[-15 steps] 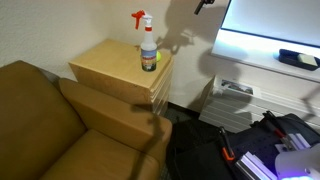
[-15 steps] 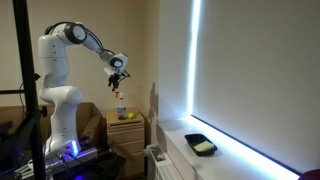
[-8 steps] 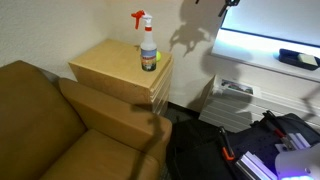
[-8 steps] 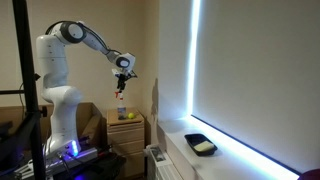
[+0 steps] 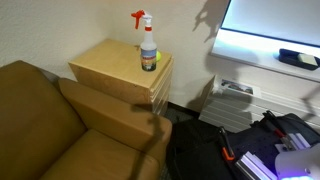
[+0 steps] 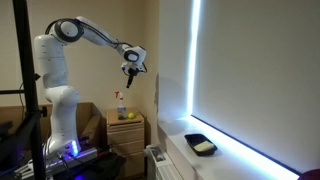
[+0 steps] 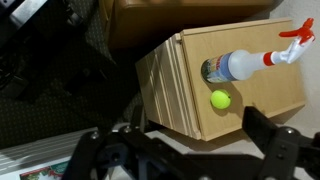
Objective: Pick up the spray bottle from the nightstand and place it on the windowsill
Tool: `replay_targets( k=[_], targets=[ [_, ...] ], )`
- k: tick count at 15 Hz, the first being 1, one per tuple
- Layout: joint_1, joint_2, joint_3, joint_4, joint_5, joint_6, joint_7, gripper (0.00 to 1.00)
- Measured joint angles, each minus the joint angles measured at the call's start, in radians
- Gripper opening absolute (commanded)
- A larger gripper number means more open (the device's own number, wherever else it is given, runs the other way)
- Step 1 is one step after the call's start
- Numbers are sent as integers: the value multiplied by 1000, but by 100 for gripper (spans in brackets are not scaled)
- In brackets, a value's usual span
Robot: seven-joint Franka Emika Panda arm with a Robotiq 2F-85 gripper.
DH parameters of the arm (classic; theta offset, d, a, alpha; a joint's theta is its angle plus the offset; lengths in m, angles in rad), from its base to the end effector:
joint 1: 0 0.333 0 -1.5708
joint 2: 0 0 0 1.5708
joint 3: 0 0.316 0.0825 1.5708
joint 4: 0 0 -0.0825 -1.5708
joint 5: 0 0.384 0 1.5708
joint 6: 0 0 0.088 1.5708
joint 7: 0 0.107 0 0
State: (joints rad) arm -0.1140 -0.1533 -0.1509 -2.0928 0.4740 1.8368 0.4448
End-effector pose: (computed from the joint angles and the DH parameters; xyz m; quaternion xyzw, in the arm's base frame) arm 0.4925 -0.0985 0.4892 -0.8828 0.4039 0.0726 0.2285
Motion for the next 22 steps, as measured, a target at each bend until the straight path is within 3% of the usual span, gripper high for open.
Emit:
replay_targets(
  k=[5,10,13,18,22],
  targets=[
    [7,15,13,-3,-8,-25,6,100],
    [112,135,148,-54,-13,-33,18,100],
    [189,249,218,1,28,18,117,100],
    [213,391,217,212,103,116,300,100],
    [219,394,219,203,74,110,300,100]
  ],
)
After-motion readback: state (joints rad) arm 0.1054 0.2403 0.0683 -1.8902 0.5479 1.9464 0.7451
